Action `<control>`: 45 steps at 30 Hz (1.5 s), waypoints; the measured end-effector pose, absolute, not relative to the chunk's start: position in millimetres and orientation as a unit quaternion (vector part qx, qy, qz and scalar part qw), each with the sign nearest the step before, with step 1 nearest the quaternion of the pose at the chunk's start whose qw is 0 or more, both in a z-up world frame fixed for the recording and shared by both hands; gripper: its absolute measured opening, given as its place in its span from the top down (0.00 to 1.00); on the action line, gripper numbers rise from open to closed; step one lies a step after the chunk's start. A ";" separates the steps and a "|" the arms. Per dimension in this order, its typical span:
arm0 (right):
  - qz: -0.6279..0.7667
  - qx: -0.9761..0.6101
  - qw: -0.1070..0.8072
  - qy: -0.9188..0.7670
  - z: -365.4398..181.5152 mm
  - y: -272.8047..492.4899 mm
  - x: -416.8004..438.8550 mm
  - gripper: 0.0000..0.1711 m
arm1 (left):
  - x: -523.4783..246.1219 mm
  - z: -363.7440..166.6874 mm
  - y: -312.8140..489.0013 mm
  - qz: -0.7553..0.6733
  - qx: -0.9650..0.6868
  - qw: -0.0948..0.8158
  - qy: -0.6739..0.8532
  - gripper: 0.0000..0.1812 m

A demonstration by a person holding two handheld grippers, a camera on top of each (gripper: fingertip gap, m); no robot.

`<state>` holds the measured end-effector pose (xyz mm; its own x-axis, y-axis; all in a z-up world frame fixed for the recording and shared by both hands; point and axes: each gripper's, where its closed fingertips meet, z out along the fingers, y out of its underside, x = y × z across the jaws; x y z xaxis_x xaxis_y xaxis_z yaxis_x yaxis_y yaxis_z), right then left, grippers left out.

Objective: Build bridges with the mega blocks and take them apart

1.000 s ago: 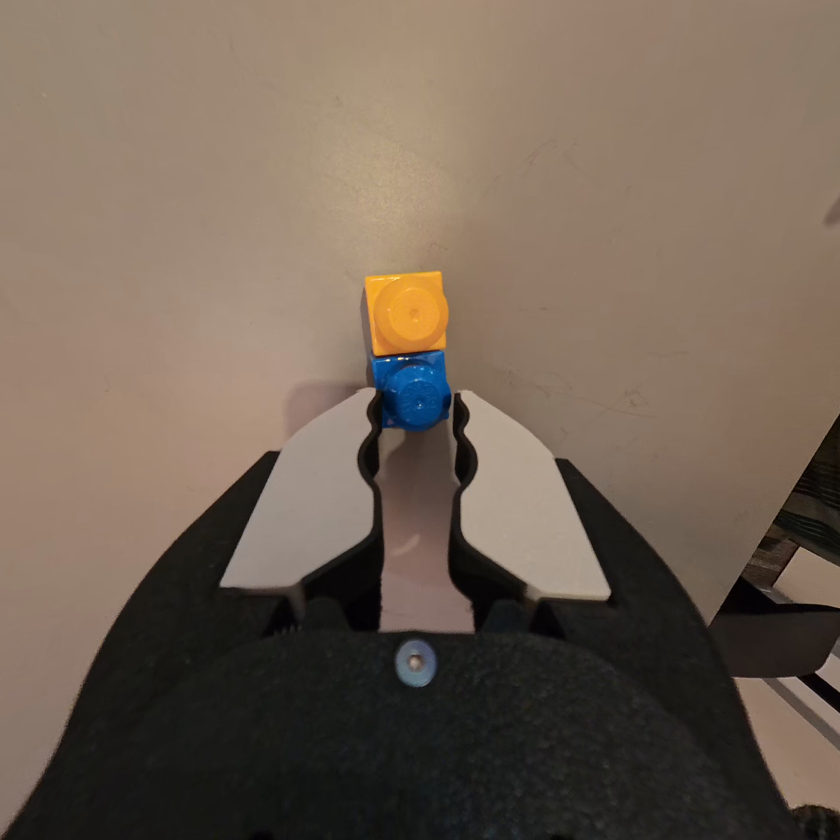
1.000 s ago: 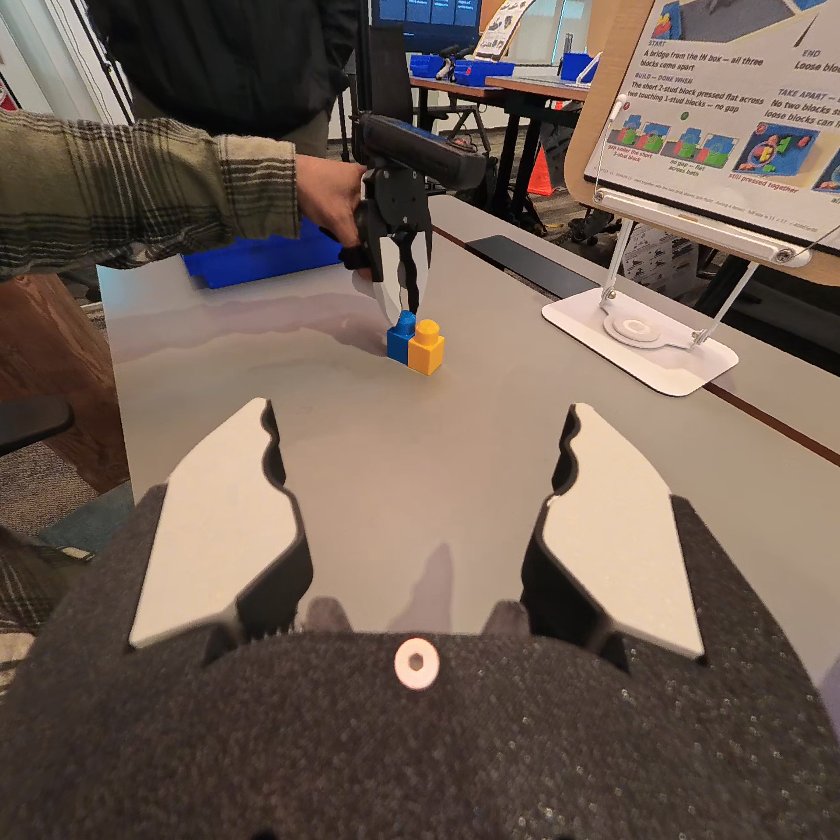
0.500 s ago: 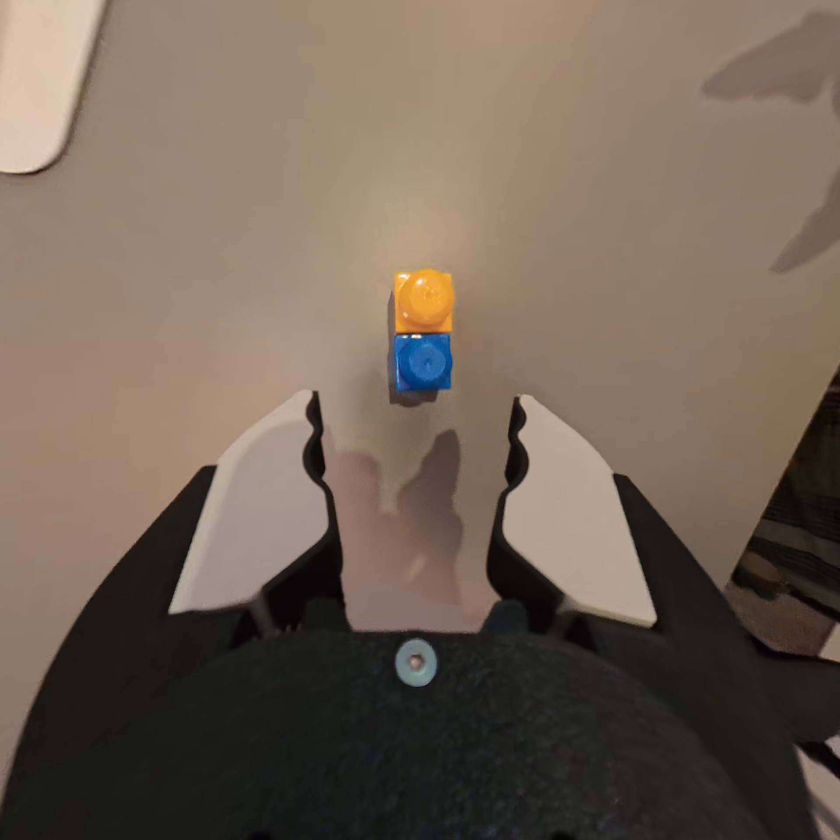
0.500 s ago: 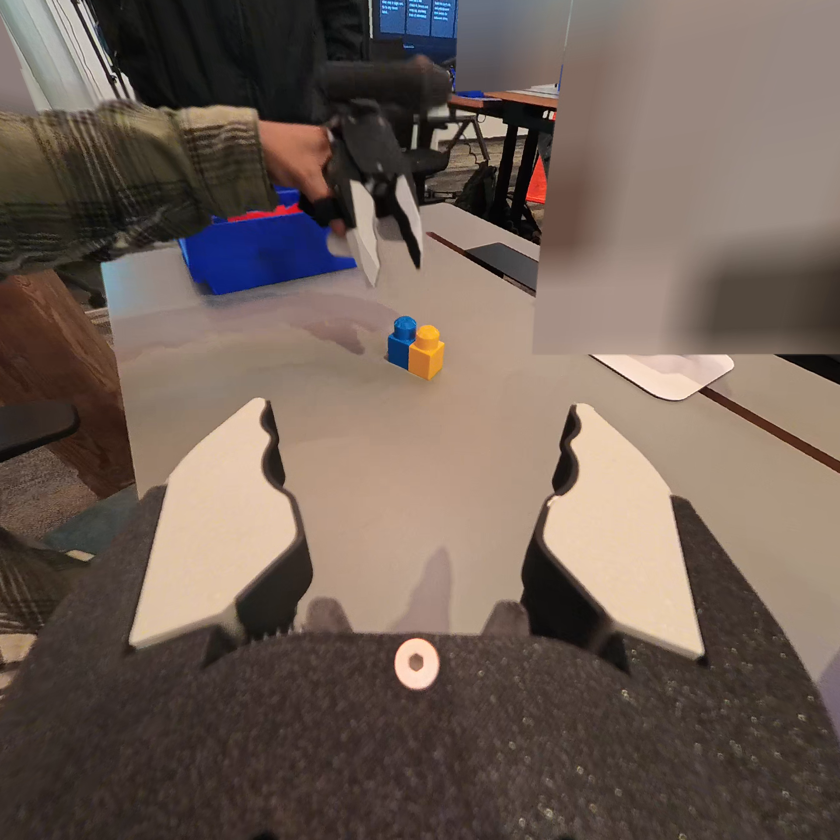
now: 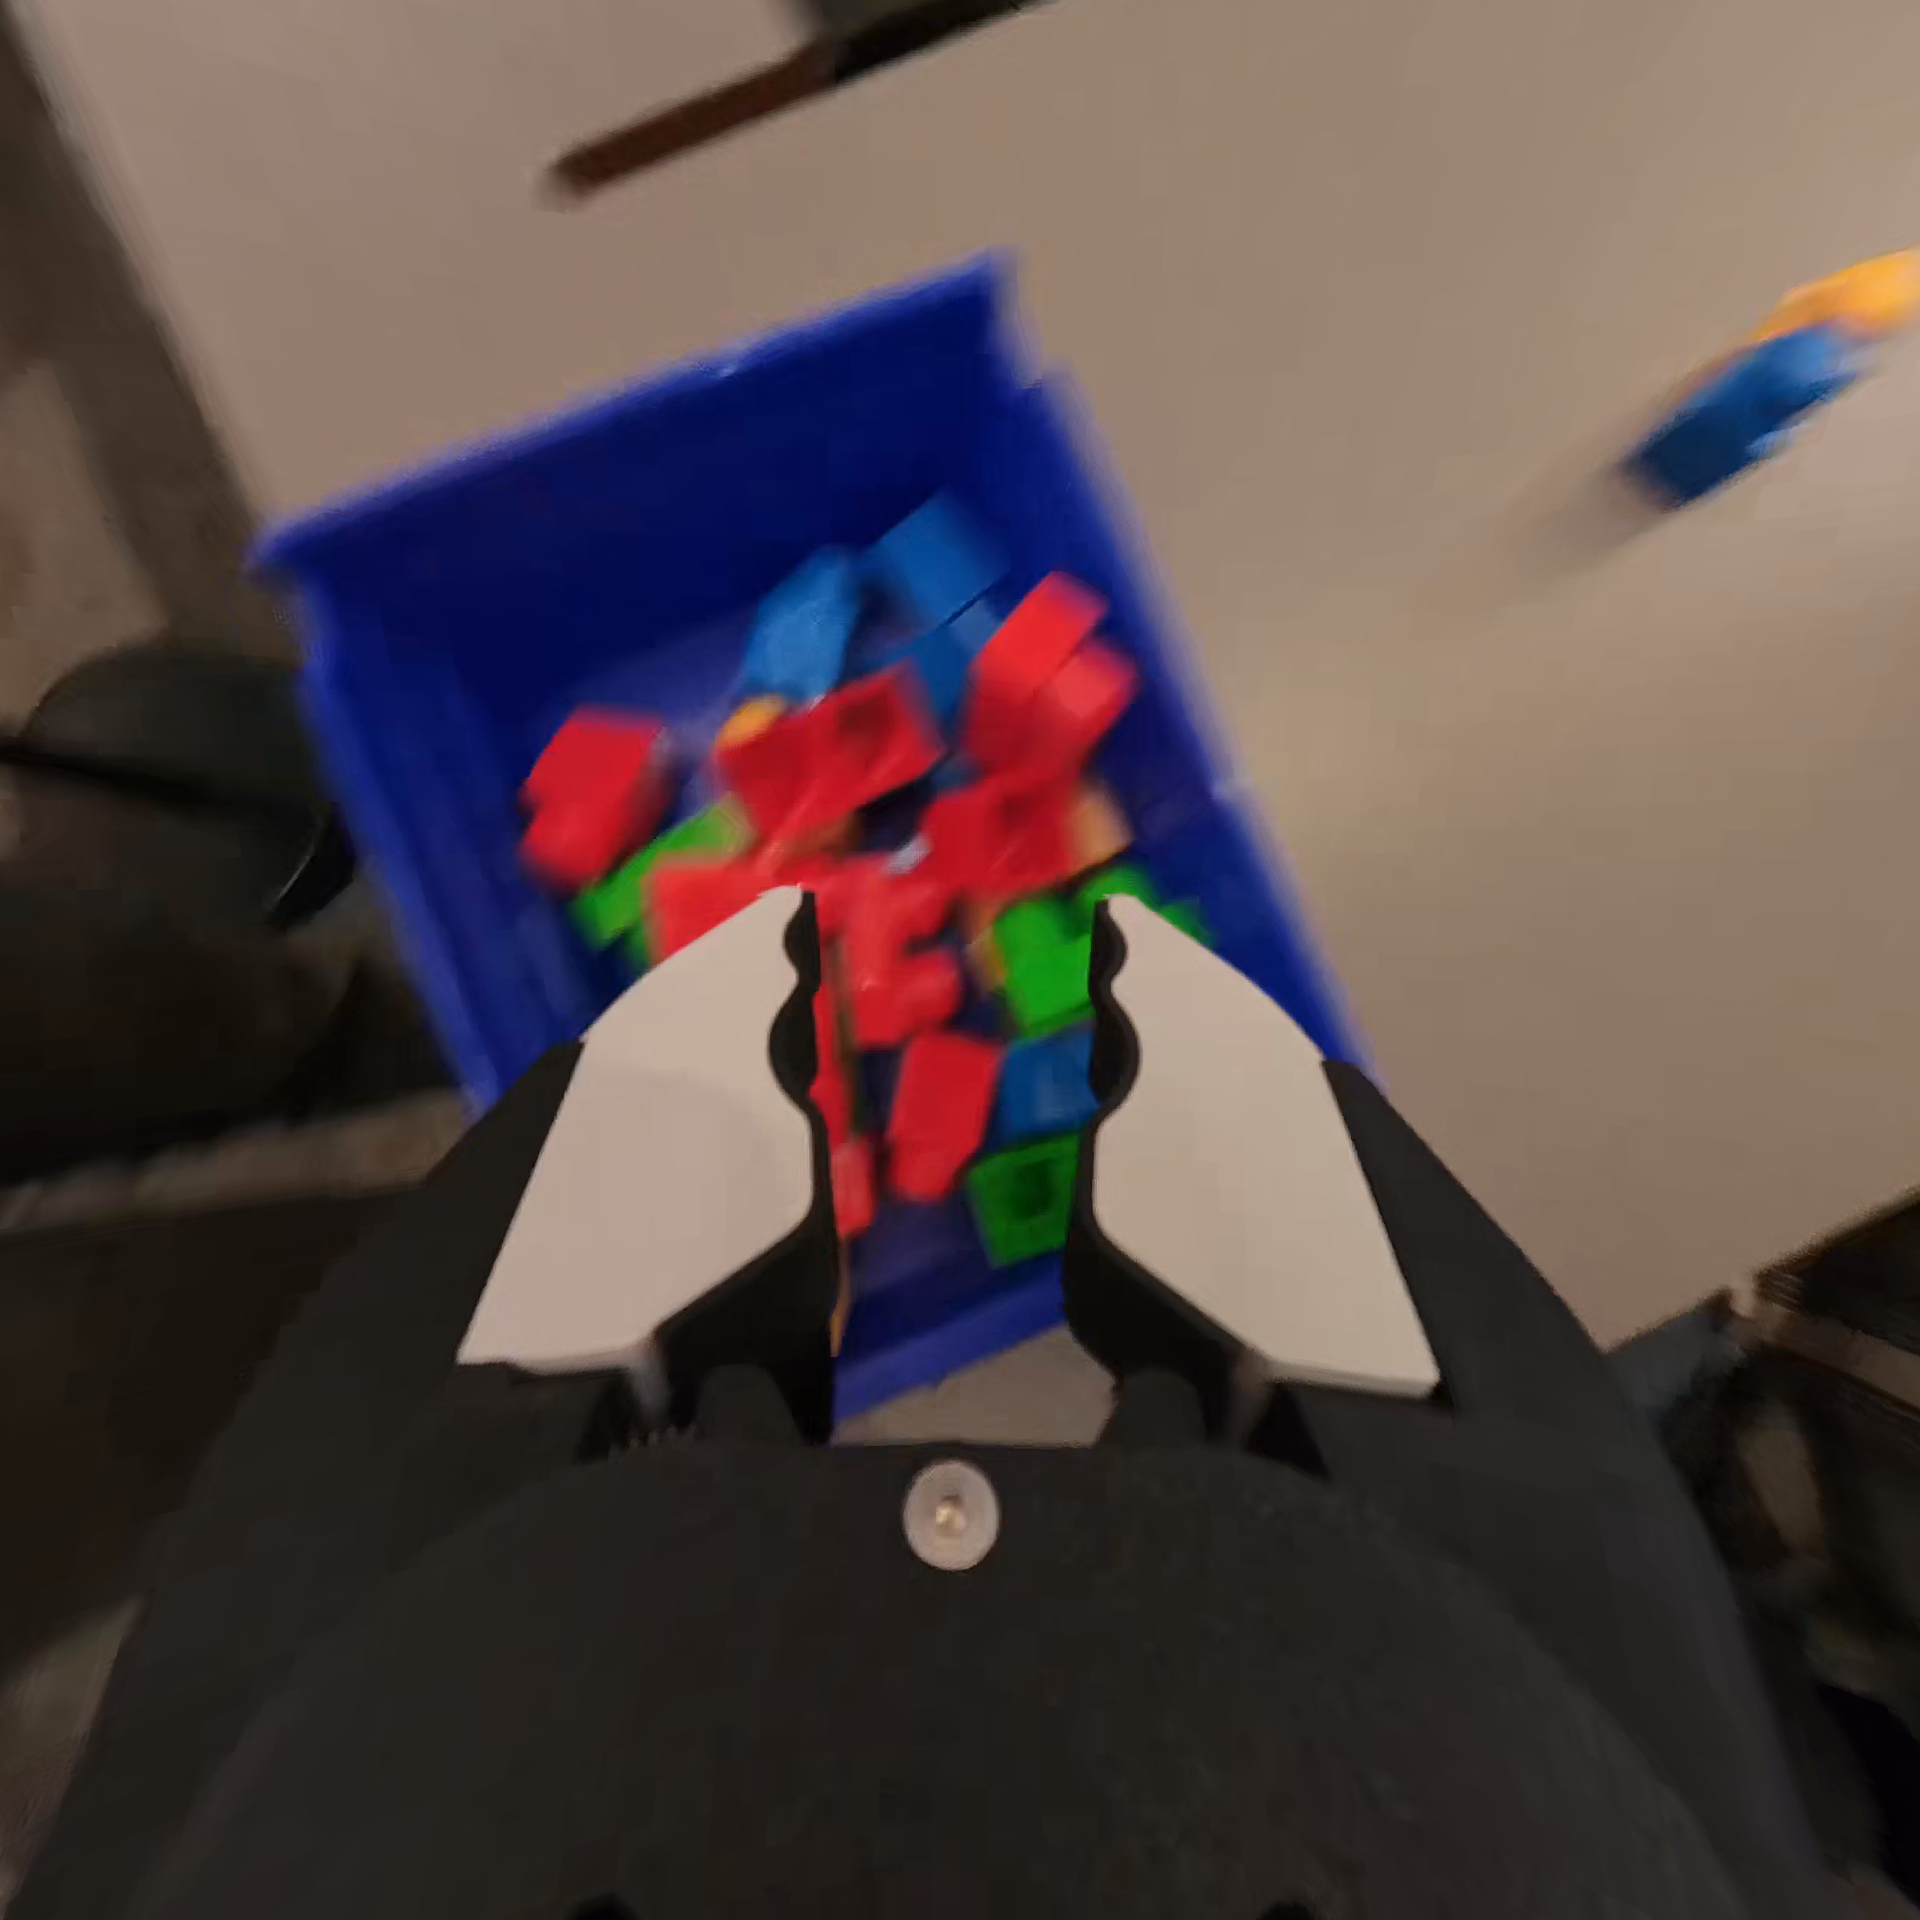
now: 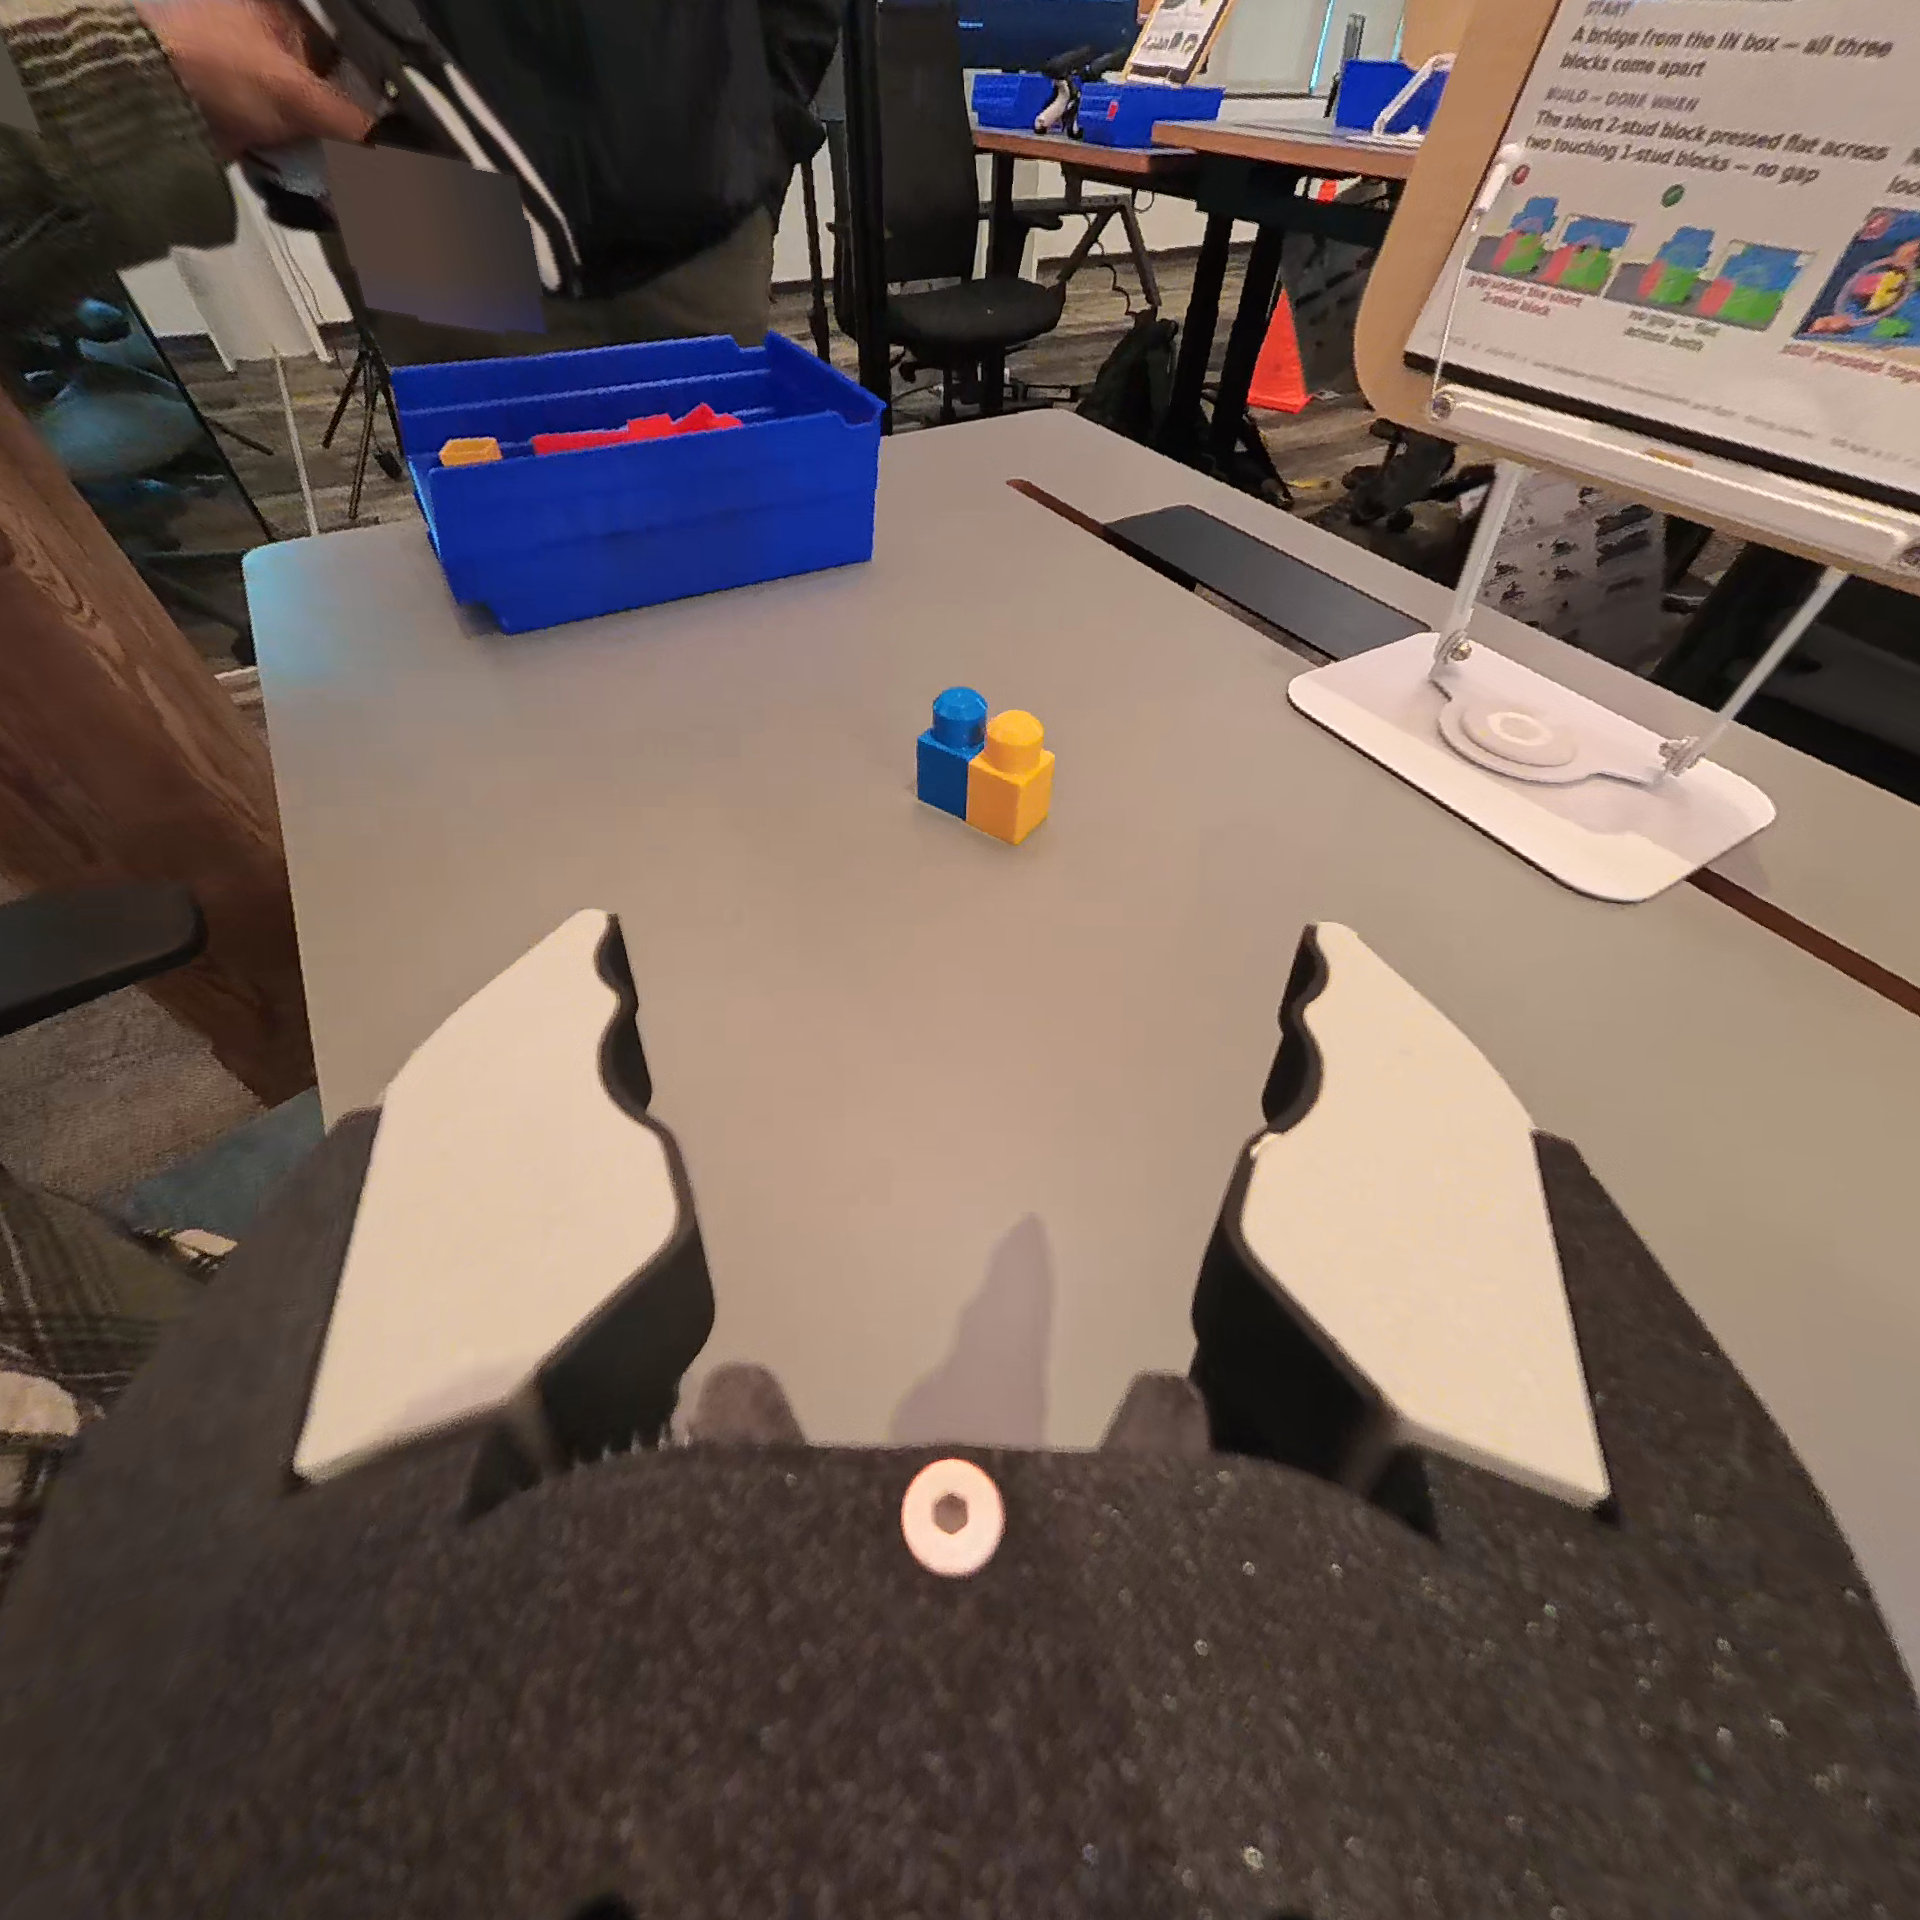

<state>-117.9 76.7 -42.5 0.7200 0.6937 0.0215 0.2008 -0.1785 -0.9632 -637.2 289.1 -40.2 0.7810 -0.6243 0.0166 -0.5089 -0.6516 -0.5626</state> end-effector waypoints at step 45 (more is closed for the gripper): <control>0.222 -0.737 0.553 -0.319 -48.2 82.5 -127.7 0.32 | -643.8 -102.6 288.2 -0.036 -0.923 0.195 0.328 0.70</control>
